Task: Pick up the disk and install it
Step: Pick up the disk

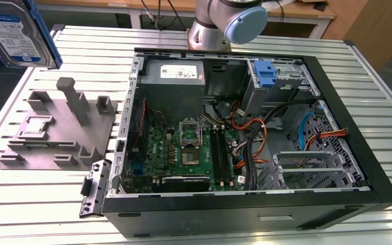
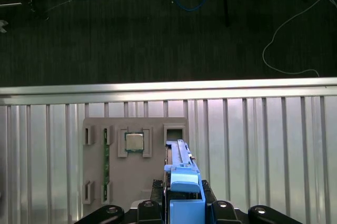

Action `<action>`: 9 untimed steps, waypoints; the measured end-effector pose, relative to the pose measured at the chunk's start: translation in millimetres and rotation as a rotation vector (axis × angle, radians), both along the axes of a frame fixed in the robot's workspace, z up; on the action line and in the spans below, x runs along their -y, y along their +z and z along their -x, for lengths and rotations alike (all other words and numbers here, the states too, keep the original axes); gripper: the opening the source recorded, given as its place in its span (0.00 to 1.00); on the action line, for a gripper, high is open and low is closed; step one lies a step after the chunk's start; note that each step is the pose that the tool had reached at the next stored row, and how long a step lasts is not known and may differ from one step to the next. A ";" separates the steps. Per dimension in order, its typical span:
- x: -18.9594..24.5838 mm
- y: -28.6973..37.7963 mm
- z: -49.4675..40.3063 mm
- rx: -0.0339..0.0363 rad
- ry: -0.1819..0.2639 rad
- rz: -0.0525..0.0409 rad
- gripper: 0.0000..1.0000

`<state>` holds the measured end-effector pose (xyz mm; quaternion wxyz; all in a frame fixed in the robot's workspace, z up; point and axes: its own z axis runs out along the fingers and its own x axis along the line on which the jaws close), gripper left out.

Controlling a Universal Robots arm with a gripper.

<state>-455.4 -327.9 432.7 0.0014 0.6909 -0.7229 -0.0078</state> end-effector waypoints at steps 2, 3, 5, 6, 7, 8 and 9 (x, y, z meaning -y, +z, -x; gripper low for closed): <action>0.0 0.6 0.0 0.0000 0.000 0.0000 0.36; 0.0 0.8 0.0 0.0000 0.000 0.0000 0.36; 0.0 1.4 0.0 0.0000 0.000 0.0000 0.36; 0.0 1.8 0.0 -0.0001 0.000 0.0001 0.36; 0.0 2.2 0.0 -0.0001 0.000 0.0000 0.36; 0.0 2.7 0.0 -0.0001 0.000 0.0000 0.36; 0.0 3.0 0.0 0.0000 0.000 0.0000 0.36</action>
